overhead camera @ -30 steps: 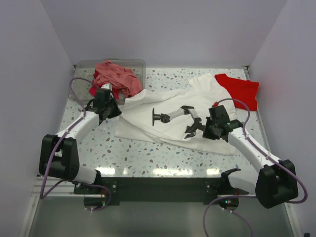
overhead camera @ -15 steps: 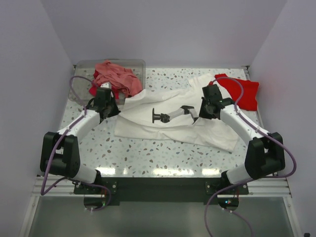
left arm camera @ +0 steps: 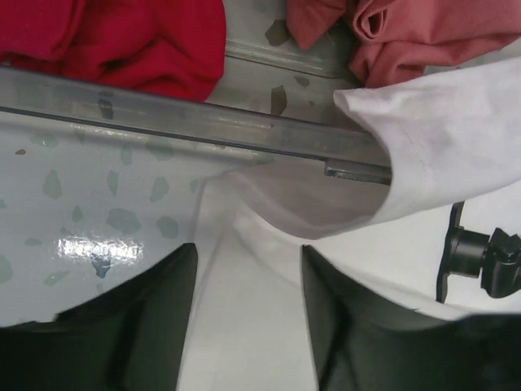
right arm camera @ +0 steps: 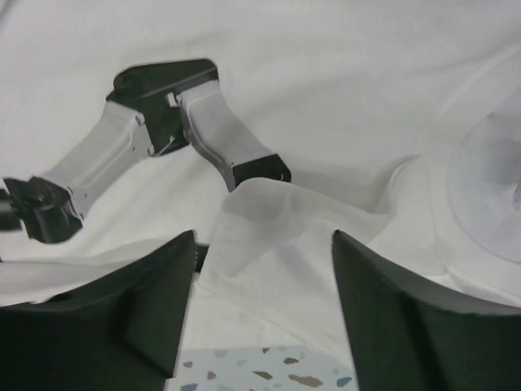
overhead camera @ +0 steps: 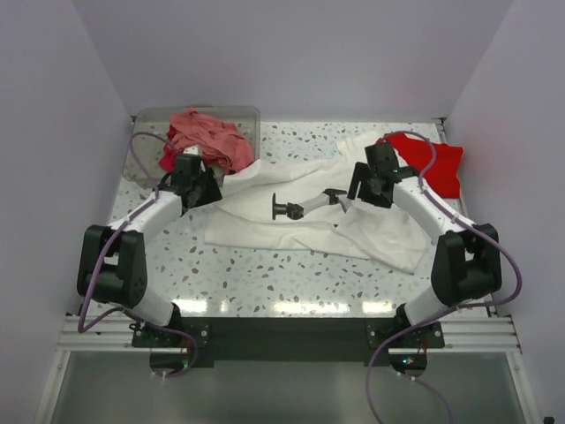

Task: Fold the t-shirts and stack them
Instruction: Fold the tshirt

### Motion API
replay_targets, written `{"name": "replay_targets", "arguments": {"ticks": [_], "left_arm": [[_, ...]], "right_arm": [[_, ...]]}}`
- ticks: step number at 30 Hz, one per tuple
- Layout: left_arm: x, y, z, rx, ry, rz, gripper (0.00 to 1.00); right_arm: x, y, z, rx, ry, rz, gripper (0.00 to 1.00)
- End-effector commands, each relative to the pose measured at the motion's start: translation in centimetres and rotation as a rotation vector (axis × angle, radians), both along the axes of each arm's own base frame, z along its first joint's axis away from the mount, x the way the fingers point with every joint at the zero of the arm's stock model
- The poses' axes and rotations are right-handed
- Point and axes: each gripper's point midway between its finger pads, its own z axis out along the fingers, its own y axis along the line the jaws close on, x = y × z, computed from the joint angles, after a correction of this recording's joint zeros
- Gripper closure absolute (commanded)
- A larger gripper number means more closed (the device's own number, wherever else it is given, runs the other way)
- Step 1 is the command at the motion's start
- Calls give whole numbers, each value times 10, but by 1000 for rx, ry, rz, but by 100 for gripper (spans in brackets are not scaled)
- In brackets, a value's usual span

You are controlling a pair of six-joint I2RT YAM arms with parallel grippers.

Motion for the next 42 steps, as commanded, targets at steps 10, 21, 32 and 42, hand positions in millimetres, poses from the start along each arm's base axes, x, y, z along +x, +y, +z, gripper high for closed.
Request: {"name": "replay_targets", "arguments": {"ticks": [10, 21, 32, 42], "left_arm": [[-29, 6, -13, -45, -35, 47, 12], [-36, 2, -55, -44, 79, 32, 25], [-47, 2, -73, -33, 143, 13, 76], [-67, 15, -55, 10, 119, 41, 100]], "right_arm": [[-35, -95, -15, 160, 26, -251, 7], [-58, -100, -65, 201, 152, -281, 25], [-70, -97, -83, 223, 205, -273, 47], [-99, -100, -91, 193, 263, -255, 92]]}}
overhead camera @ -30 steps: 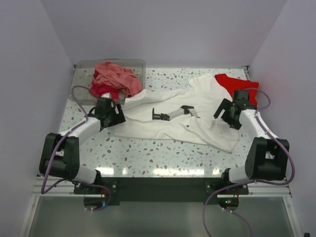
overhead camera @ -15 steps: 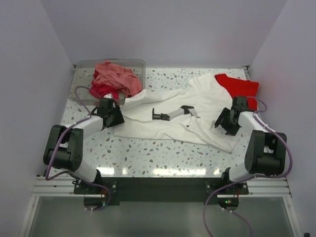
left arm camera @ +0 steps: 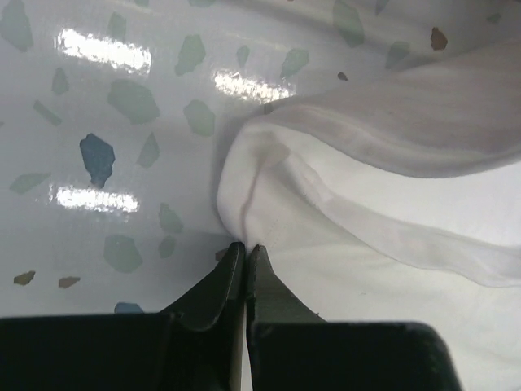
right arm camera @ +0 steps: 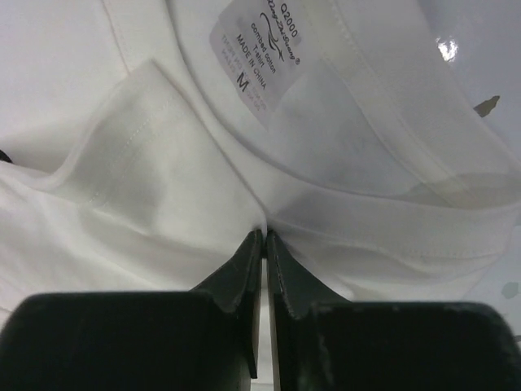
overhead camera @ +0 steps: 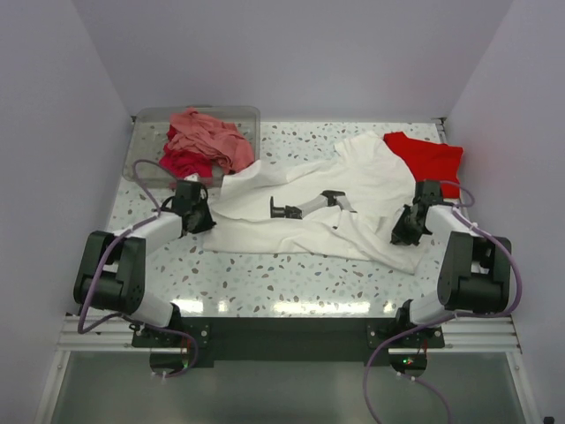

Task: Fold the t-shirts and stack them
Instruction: Fold the tshirt

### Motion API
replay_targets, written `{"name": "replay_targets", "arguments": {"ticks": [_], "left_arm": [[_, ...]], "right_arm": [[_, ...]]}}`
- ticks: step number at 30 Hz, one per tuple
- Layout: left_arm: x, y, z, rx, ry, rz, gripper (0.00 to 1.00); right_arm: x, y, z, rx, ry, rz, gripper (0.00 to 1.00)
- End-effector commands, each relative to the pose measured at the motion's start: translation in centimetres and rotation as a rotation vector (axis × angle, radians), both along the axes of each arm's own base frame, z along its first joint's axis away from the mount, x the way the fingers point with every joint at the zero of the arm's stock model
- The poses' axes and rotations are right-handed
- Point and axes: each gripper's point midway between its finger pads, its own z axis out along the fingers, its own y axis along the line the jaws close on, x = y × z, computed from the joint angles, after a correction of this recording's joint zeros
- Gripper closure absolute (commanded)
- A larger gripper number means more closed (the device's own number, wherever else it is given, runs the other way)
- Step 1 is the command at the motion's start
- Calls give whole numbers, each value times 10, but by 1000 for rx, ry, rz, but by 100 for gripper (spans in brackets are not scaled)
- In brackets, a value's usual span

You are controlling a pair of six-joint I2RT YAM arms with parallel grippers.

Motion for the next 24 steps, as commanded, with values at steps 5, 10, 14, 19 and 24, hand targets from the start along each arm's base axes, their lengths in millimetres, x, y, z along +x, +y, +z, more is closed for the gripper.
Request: {"name": "replay_targets", "arguments": {"ticks": [5, 10, 14, 19, 24], "left_arm": [[-31, 21, 11, 70, 4, 49, 100], [-43, 27, 22, 69, -21, 93, 100], [-48, 34, 21, 90, -18, 116, 100], [-52, 42, 17, 116, -7, 138, 100], [-54, 51, 18, 139, -13, 175, 100]], "right_arm": [[-17, -2, 9, 19, 2, 7, 100], [-19, -6, 21, 5, -23, -11, 100], [-17, -14, 23, -25, -14, -10, 100], [-6, -22, 24, -50, -23, -15, 100], [6, -31, 25, -89, -14, -20, 100]]}}
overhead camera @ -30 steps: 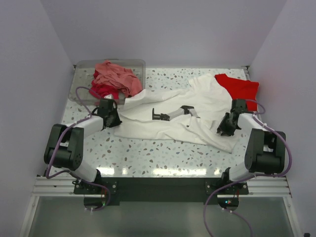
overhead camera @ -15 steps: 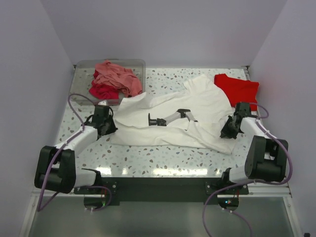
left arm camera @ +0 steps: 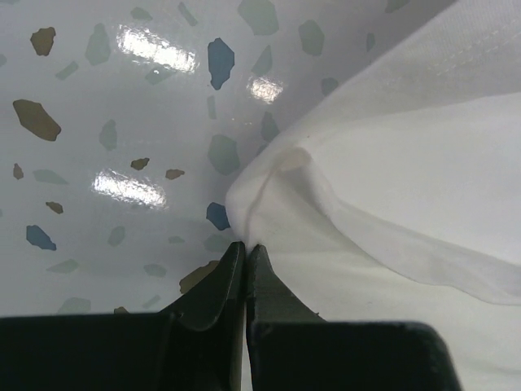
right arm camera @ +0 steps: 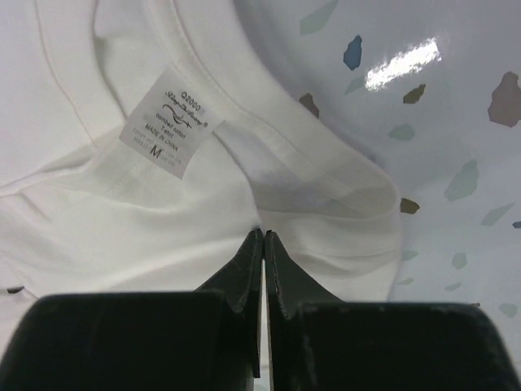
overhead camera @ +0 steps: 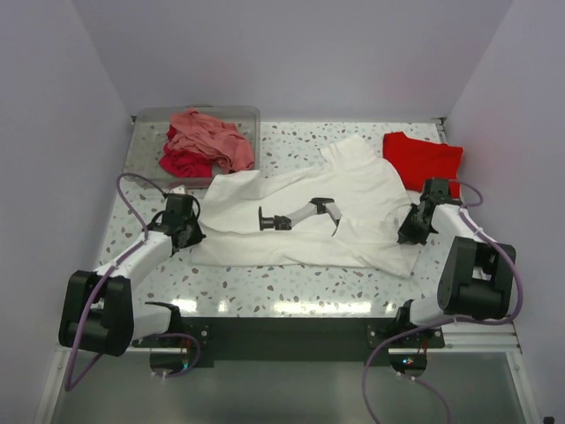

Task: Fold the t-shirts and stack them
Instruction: Fold the tshirt

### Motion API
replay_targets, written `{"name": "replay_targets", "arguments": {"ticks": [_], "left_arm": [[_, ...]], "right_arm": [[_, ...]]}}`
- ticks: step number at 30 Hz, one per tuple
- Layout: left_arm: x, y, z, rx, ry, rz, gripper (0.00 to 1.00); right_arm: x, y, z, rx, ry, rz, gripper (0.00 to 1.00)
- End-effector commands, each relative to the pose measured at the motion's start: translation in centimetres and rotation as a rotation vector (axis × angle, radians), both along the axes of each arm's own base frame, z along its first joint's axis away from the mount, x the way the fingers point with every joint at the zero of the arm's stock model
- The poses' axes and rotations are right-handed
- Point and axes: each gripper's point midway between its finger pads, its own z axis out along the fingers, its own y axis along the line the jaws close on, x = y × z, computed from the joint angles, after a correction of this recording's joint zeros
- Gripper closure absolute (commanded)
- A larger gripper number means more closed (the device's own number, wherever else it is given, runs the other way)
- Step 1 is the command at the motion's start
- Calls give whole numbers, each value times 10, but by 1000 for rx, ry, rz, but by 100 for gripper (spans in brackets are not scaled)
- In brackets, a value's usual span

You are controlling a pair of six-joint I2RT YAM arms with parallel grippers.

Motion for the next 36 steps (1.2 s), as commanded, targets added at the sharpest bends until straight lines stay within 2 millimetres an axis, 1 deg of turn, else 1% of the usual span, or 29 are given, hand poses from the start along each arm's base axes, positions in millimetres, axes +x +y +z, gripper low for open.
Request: {"name": "replay_targets", "arguments": {"ticks": [1, 7, 11, 12, 13, 14, 15, 16, 17, 18, 19, 20, 21, 22, 23, 24, 25, 26, 28, 30, 32, 33, 34, 35, 36], "left_arm": [[-1, 21, 5, 56, -20, 84, 100], [-5, 26, 0, 74, -4, 103, 100], [-1, 24, 3, 67, -17, 93, 100], [0, 23, 3, 61, -21, 86, 100], [2, 22, 6, 59, -28, 78, 96], [3, 20, 7, 52, -35, 71, 89], [6, 19, 11, 44, -47, 67, 72], [6, 18, 12, 43, -50, 64, 64], [8, 17, 15, 39, -62, 62, 56], [9, 16, 18, 34, -70, 58, 44], [12, 14, 22, 34, -84, 51, 40], [14, 11, 28, 35, -102, 43, 36], [14, 11, 31, 54, -107, 43, 29], [17, 0, 38, 55, -126, 18, 26], [18, -6, 44, 62, -142, 4, 23], [18, -9, 47, 84, -144, 0, 18], [20, -27, 54, 71, -167, -40, 15], [21, -35, 57, 60, -177, -56, 14], [22, -58, 64, 8, -210, -113, 8], [26, -73, 68, -22, -240, -147, 3], [27, -91, 67, -41, -250, -197, 0], [28, -98, 66, -48, -252, -216, 0], [26, -109, 64, -55, -250, -249, 0], [25, -117, 58, -56, -237, -271, 0], [23, -132, 59, -70, -250, -311, 0]], "right_arm": [[21, -18, 15, -79, -31, -2, 100], [32, -29, 18, -120, -20, -12, 100], [34, -28, 17, -111, -20, -1, 100], [33, -27, 17, -110, -19, 1, 96], [32, -27, 17, -112, -20, 2, 83], [30, -27, 20, -115, -26, 1, 74], [29, -27, 22, -117, -28, 1, 63], [28, -27, 23, -116, -29, 3, 45], [27, -27, 27, -118, -39, 2, 36], [24, -26, 28, -119, -34, 1, 29], [23, -26, 29, -122, -34, 4, 22], [21, -26, 32, -121, -38, 3, 20], [18, -25, 33, -118, -33, 5, 19], [17, -22, 33, -105, -33, 10, 17], [14, -20, 34, -97, -30, 11, 16], [13, -18, 33, -88, -29, 14, 16], [10, -16, 32, -74, -23, 16, 15], [8, -14, 31, -67, -18, 17, 15], [3, -11, 28, -51, 0, 18, 15], [-5, -9, 28, -47, 20, 21, 15], [-13, -7, 29, -43, 39, 23, 15], [-16, -7, 30, -45, 46, 26, 15], [-19, -7, 34, -48, 39, 25, 15], [-21, -5, 35, -41, 39, 24, 16], [-21, -5, 39, -43, 30, 23, 19]]}}
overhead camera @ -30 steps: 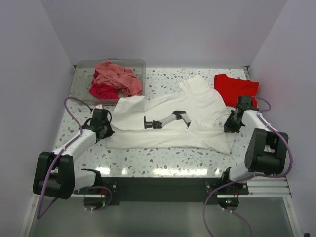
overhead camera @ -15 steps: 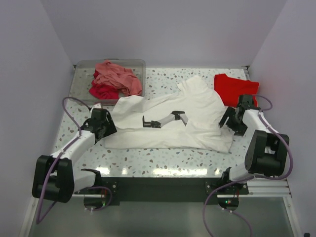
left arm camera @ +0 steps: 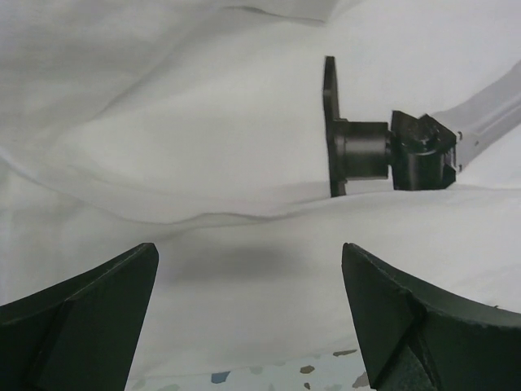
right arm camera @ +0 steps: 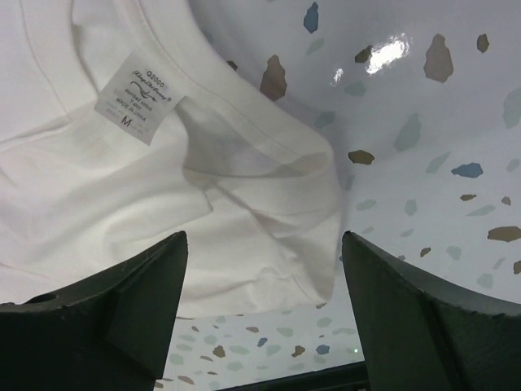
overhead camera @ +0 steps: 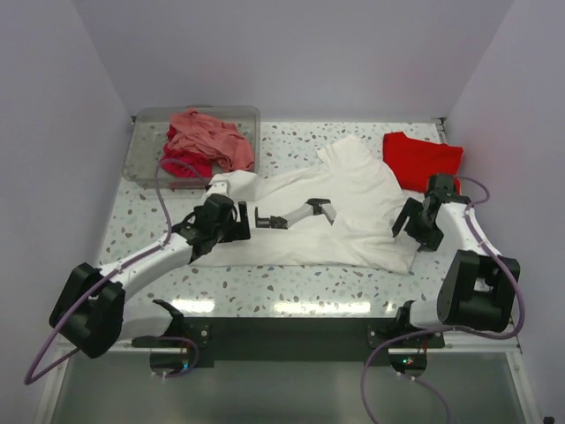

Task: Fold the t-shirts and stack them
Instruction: Fold the tshirt

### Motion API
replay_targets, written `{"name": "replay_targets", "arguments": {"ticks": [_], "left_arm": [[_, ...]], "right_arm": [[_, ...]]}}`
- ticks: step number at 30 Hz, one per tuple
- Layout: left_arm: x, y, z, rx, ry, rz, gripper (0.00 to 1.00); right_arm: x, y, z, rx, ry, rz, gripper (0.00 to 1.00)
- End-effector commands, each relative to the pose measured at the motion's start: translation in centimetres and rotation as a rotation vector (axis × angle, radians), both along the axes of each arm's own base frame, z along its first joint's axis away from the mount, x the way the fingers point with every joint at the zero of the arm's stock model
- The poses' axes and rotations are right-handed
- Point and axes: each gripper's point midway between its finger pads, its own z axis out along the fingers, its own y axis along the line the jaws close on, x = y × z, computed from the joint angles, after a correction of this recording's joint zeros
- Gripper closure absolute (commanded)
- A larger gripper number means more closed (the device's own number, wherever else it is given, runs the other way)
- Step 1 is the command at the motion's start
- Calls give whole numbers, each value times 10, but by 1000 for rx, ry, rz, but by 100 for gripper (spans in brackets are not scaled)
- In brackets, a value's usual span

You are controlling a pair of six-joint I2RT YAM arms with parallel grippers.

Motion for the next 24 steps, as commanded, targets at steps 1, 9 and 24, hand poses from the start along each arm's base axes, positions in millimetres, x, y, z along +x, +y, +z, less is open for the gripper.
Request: {"name": "replay_targets", "arguments": {"ticks": [1, 9, 24], "left_arm": [[13, -45, 16, -75, -76, -85, 0], [6, -102, 6, -132, -93, -231, 0], [-5, -111, -24, -147, -38, -267, 0]], "right_arm": [[-9, 10, 17, 47, -17, 14, 21], [-21, 24, 10, 125, 65, 55, 52], [-32, 21, -12, 99, 197, 47, 47]]}}
